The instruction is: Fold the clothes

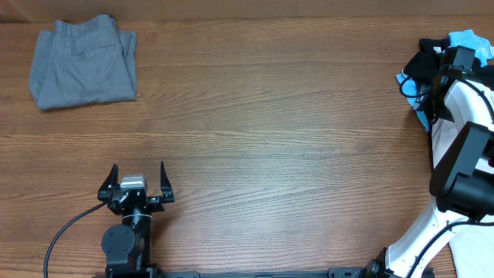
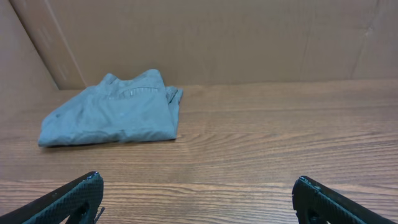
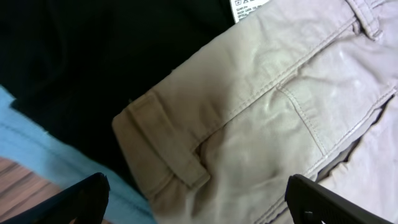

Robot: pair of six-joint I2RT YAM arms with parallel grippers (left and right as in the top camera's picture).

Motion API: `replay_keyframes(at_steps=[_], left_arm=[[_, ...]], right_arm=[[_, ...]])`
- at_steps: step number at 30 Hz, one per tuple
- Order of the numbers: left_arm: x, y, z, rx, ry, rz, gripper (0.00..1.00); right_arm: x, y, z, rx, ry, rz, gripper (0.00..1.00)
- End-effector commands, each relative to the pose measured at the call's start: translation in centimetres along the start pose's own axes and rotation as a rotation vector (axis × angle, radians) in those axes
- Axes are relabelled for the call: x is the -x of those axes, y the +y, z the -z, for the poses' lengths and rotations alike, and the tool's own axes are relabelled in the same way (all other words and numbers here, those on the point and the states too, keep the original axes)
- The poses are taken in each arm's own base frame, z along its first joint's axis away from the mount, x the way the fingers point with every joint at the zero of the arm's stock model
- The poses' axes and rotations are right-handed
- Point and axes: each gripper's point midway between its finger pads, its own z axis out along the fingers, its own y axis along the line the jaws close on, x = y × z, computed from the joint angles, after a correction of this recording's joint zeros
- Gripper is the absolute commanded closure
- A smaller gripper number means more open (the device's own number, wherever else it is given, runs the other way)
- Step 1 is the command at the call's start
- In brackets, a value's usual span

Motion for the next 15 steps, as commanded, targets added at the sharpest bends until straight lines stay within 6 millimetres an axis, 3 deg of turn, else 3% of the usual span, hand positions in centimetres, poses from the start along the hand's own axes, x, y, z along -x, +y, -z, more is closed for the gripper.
replay_keyframes(at_steps=[1,7,15], left_arm=[[0.1,0.0,0.0,0.003,-0.010,0.013,0.00],[0.1,0.0,0.0,0.003,-0.010,0.013,0.00],[0.1,0.0,0.0,0.003,-0.010,0.013,0.00]], right_arm=[[-0.5,-0.5,-1.4,-0.059,0.018,0.009,0.04],[-0.1,-0.8,-1.7,-0.067,0.006,-0.003,0.04],[-0.5,-1.5,-2.7,-0.079,0.023,-0.016,0.12]])
